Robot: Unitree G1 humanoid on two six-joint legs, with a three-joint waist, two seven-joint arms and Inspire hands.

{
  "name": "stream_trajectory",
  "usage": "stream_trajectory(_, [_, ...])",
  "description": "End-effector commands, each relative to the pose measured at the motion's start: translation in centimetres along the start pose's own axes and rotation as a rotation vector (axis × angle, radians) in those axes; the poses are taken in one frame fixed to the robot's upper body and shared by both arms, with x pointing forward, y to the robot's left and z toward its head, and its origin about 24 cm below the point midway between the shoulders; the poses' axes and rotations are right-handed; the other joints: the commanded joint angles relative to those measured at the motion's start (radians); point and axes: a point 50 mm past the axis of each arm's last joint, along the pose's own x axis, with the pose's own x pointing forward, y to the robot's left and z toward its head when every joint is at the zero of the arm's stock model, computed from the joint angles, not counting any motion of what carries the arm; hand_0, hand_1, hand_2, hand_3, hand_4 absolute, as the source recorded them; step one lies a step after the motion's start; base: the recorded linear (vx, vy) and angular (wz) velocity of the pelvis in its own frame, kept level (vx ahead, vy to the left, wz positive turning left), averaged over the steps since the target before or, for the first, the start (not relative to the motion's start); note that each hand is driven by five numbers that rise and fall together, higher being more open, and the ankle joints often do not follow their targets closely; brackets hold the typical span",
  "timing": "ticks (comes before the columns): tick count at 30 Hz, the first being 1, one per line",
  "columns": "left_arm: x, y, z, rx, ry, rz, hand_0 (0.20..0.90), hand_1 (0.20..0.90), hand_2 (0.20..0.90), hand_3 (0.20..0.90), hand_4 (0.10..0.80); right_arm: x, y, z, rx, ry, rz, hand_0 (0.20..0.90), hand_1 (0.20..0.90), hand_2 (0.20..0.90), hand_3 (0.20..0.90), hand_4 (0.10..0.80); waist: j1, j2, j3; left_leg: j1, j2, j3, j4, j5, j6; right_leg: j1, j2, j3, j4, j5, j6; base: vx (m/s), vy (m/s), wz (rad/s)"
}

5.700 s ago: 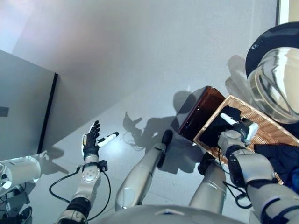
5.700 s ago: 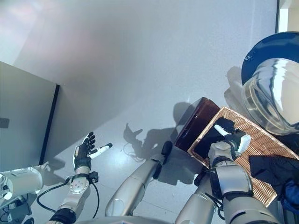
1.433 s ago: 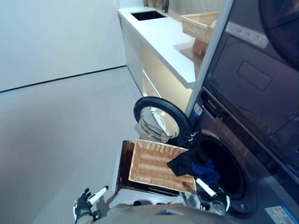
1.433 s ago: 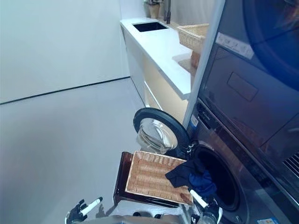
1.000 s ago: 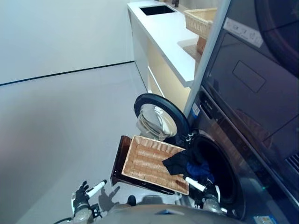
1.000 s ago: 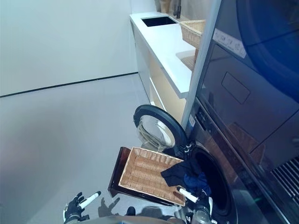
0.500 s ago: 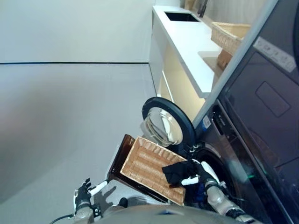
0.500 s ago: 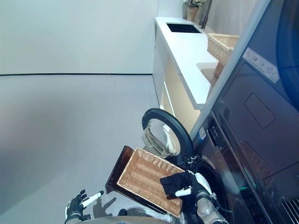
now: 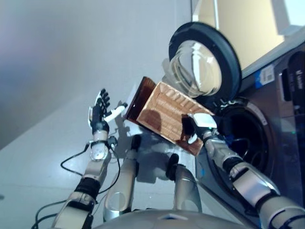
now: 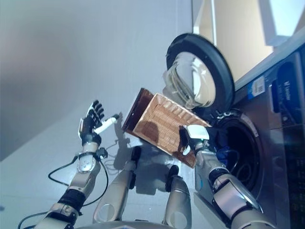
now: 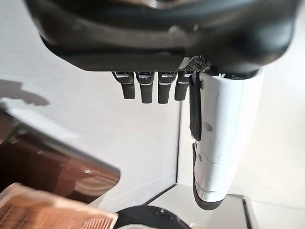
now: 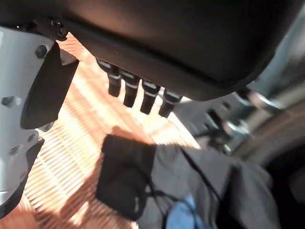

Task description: Pick up the clothes and place them into the washing machine

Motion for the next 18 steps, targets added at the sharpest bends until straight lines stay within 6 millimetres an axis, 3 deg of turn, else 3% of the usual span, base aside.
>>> stream_trajectory(1, [0.5, -1.1, 4.6, 0.010, -0.256, -0.076, 0.900, 0.900, 0.900, 0.900, 0.800, 0.9, -4.2, -3.4, -0.141, 0.067, -0.149, 0.900, 0.900, 0.900, 0.900, 0.800, -0.005, -0.005, -0.040, -0.088, -0.015, -0.013, 0.191, -0.165, -0.043, -0.082, -0.008, 0.026, -0.098, 0.158, 0.003, -0.051, -0.017, 0.11])
stream_trajectory(7, [0.2, -1.8, 5.4, -0.013, -0.286, -0.107, 0.900, 0.900, 0.900, 0.900, 0.800, 1.3, -6.3, -5.2, -0.240, 0.129, -0.162, 0.900, 0.900, 0.900, 0.900, 0.800, 0.006, 0.014, -0.034, -0.151, -0.018, -0.027, 0.225, -0.168, -0.048, -0.142, -0.007, 0.024, -0.048, 0.139, -0.005, -0.029, -0.017, 0.10])
stream_trajectory(9, [-0.2, -2.2, 6.2, -0.043, -0.310, -0.142, 0.900, 0.900, 0.900, 0.900, 0.800, 0.9, -7.6, -7.5, -0.287, 0.217, -0.177, 0.900, 0.900, 0.900, 0.900, 0.800, 0.013, 0.034, -0.027, -0.188, -0.020, -0.032, 0.243, -0.166, -0.052, -0.180, -0.010, 0.024, -0.012, 0.124, -0.010, -0.024, -0.025, 0.10])
stream_trajectory(12, [-0.4, -2.2, 6.8, -0.046, -0.336, -0.153, 0.900, 0.900, 0.900, 0.900, 0.800, 0.6, -8.5, -8.9, -0.313, 0.269, -0.184, 0.900, 0.900, 0.900, 0.900, 0.800, 0.020, 0.055, -0.024, -0.204, -0.024, -0.036, 0.242, -0.161, -0.053, -0.204, -0.011, 0.021, 0.007, 0.115, -0.014, -0.015, -0.021, 0.11])
stream_trajectory(18, [-0.6, -1.9, 8.0, -0.093, -0.381, -0.128, 0.900, 0.900, 0.900, 0.900, 0.800, -0.2, -8.6, -10.6, -0.334, 0.322, -0.161, 0.900, 0.900, 0.900, 0.900, 0.800, 0.022, 0.080, -0.020, -0.230, -0.028, -0.043, 0.246, -0.156, -0.055, -0.238, -0.011, 0.026, 0.041, 0.099, -0.021, -0.003, -0.015, 0.02])
